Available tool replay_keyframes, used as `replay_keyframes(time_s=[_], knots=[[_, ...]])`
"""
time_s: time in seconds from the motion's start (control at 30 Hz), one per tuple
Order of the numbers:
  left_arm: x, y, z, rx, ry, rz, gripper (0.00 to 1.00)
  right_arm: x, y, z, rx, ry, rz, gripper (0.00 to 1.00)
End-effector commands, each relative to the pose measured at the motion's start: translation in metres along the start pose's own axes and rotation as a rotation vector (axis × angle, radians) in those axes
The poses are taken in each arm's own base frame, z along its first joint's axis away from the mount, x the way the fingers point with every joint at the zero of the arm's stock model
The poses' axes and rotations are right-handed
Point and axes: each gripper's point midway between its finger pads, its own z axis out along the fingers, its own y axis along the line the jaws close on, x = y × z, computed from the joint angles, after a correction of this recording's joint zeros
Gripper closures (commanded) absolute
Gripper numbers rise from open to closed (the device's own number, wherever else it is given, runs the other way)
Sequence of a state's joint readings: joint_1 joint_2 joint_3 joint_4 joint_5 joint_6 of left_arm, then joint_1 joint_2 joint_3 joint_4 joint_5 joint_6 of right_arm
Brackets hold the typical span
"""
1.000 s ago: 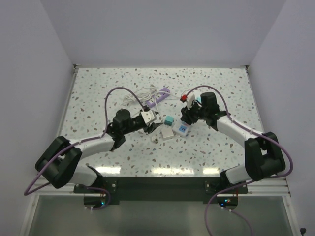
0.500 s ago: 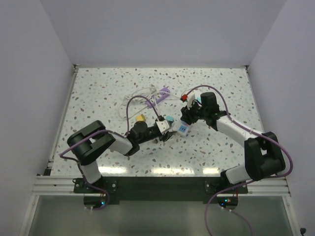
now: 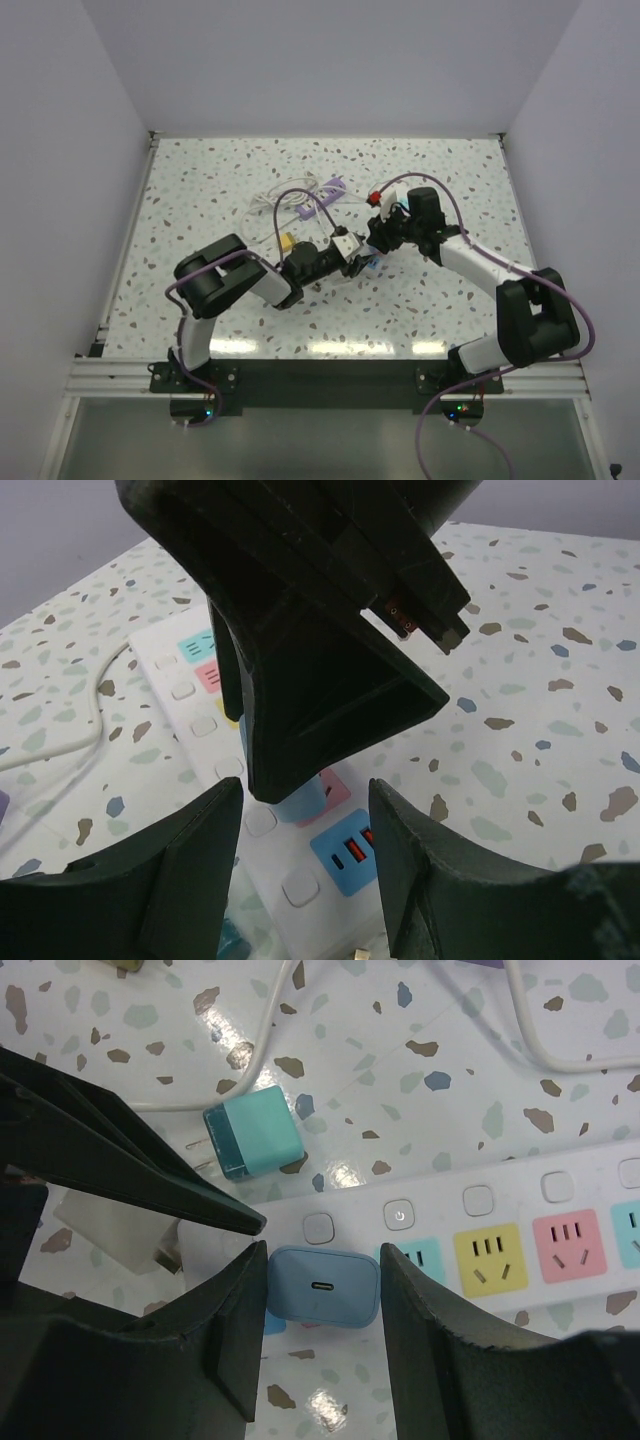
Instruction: Insert the plug
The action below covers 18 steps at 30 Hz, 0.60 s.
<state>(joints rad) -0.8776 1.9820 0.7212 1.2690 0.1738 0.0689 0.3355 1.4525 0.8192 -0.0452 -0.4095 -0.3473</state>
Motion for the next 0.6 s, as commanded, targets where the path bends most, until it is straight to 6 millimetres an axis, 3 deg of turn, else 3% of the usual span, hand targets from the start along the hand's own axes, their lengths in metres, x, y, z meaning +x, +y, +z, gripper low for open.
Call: replay_keyframes(time_s=[0.0, 0.33, 0.57], knots=[[-0.037, 0.004, 0.017, -0.026, -0.145, 0.0, 0.42, 0.026, 0.001, 0.001, 0.007, 0.103, 0.057, 1.0], [-0.011, 0.007, 0.037, -0.067, -0.097, -0.012, 0.42, 0.028, 0.001, 0.003, 0.004, 0.115, 0.068, 1.0], [0.002, 0.01, 0.047, -0.091, -0.065, -0.034, 0.48, 0.029, 0.001, 0.004, 0.009, 0.121, 0.074, 1.0]])
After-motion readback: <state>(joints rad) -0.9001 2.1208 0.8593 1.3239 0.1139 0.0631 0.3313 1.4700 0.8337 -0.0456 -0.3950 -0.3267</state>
